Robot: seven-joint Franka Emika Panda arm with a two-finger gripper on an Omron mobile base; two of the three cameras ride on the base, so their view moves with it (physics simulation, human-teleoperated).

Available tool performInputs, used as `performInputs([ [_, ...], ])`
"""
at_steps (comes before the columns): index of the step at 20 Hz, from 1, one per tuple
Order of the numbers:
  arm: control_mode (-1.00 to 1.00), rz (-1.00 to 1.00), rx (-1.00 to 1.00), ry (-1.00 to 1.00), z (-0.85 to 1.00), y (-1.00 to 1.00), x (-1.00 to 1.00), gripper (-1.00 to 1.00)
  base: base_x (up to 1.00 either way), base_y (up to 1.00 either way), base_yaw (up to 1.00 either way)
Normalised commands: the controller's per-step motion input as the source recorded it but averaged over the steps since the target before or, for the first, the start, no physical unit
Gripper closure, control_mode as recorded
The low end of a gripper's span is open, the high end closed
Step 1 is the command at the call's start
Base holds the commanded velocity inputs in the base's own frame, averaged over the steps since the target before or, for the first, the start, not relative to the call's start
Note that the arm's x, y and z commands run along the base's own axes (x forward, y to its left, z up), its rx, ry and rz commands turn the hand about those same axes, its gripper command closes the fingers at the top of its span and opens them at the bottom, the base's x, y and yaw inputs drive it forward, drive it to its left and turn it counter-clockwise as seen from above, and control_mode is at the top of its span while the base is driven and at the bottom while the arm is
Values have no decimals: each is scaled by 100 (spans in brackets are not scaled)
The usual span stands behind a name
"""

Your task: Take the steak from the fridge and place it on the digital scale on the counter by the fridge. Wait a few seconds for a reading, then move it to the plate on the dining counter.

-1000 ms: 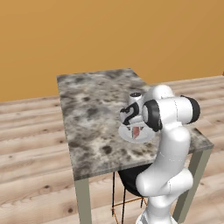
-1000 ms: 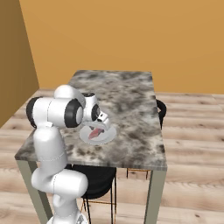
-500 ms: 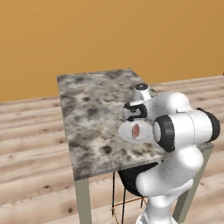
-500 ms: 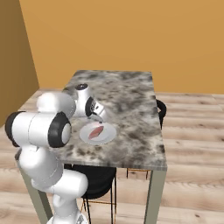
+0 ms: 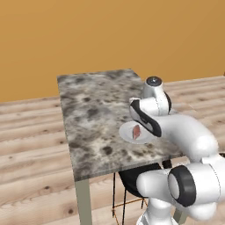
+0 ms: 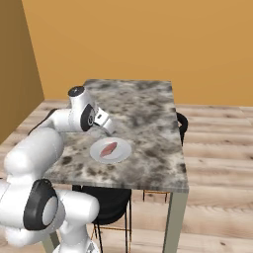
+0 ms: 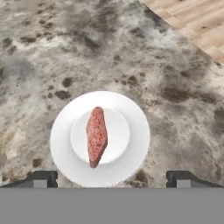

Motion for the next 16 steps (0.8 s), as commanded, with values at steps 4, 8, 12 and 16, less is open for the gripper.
performInputs([
  [4, -100, 0, 0, 0, 57, 1, -100, -100, 0, 0, 0],
  [8, -100, 0, 0, 0, 35, 13, -100, -100, 0, 0, 0],
  [12, -100, 0, 0, 0, 27, 28, -100, -100, 0, 0, 0],
  [16, -100, 7, 0, 0, 23, 72, -84, -100, 0, 0, 0],
])
